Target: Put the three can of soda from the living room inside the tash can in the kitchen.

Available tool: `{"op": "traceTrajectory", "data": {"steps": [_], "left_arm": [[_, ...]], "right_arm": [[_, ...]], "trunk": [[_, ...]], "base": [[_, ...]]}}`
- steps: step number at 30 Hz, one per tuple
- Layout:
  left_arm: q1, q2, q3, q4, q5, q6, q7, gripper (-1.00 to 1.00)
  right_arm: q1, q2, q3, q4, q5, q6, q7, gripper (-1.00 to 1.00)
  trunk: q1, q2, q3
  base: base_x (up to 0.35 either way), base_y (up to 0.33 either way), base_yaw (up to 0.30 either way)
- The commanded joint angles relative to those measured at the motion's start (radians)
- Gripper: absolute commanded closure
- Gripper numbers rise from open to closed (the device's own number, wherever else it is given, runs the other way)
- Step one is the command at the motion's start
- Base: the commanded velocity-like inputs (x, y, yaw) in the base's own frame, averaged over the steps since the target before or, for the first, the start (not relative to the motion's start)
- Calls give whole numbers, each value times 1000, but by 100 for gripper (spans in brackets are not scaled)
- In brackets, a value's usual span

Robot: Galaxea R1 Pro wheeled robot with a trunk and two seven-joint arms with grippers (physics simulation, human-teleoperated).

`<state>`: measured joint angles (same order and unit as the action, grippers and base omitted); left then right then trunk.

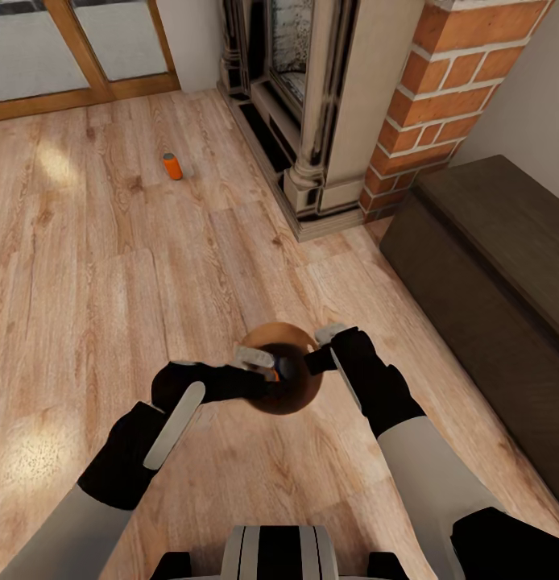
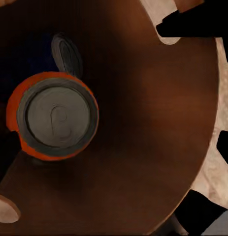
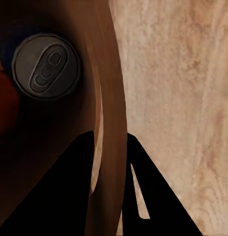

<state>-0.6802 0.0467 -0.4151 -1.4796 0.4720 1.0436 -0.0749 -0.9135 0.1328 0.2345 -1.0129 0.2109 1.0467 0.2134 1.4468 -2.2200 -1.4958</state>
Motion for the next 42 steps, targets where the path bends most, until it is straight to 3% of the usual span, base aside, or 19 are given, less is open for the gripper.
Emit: {"op": "traceTrajectory", "data": {"steps": [1,2,3,4,5,7,10,11,12,13,14,16,22,26,30,32,35,39,42], "left_arm": [[1,19,4,27,-62,-5,49,-100],[3,55,22,22,-61,-18,27,-100],[4,106,96,19,-58,-41,0,-100],[5,120,130,18,-58,-47,-12,-100],[6,140,196,18,-58,-56,-44,-100],[8,159,282,20,-61,-65,-96,-100],[9,179,378,19,-63,-72,-135,-100],[9,200,444,19,-63,-84,-149,-100],[10,215,485,19,-63,-97,-154,-100],[10,222,503,20,-63,-102,-156,-100],[10,236,550,19,-63,-114,-158,-100],[11,243,580,19,-64,-127,-157,-100],[12,251,611,36,-70,-161,-151,-100],[47,251,615,96,-72,-233,-116,-100],[98,251,613,168,-75,-328,-109,-100],[124,251,612,253,-75,-409,-112,-100],[139,251,611,386,-73,-512,-121,-100],[168,245,607,487,-73,-633,-144,-100],[209,240,589,530,-74,-728,-177,-100]], "right_arm": [[-1,-1,-1,-4,-7,1,1,100],[-1,-2,-1,-1,-7,1,1,100],[-1,-3,-2,4,-7,1,1,100],[-1,-3,-2,7,-7,1,1,100],[-1,-3,-3,12,-7,1,1,100],[-1,-3,-2,17,-7,1,1,100],[-1,-2,-2,20,-7,1,1,100],[-1,-2,-2,22,-7,1,1,100],[-1,-2,-2,22,-7,1,1,100],[-1,-3,-2,23,-7,1,1,100],[-1,-3,-3,23,-7,1,0,100],[-1,-4,-3,23,-7,1,0,100],[-1,-6,-8,23,-7,1,1,100],[-1,-9,-12,32,-7,1,0,100],[2,-10,-13,38,-6,1,-6,100],[10,-11,-18,39,-4,1,-10,100],[20,-23,-54,36,-2,1,-12,100],[50,-34,-79,28,1,-8,-13,100],[119,-38,-82,27,4,-164,-10,100]], "trunk": [[0,0,0],[0,0,0],[0,0,0],[0,0,0],[0,0,0],[0,0,0],[0,0,0],[0,0,0],[0,0,0],[0,0,0],[0,0,0],[0,0,0],[0,0,0],[0,0,0],[0,0,0],[0,0,0],[0,0,0],[0,0,0],[0,0,0]], "base": [[4,0,0],[3,0,0],[1,0,0],[1,0,0],[0,0,0],[0,0,0],[0,0,0],[0,0,0],[0,0,0],[0,0,0],[0,0,0],[0,0,0],[0,0,0],[0,0,0],[17,0,0],[135,0,0],[272,0,0],[315,0,0],[326,0,0]]}}
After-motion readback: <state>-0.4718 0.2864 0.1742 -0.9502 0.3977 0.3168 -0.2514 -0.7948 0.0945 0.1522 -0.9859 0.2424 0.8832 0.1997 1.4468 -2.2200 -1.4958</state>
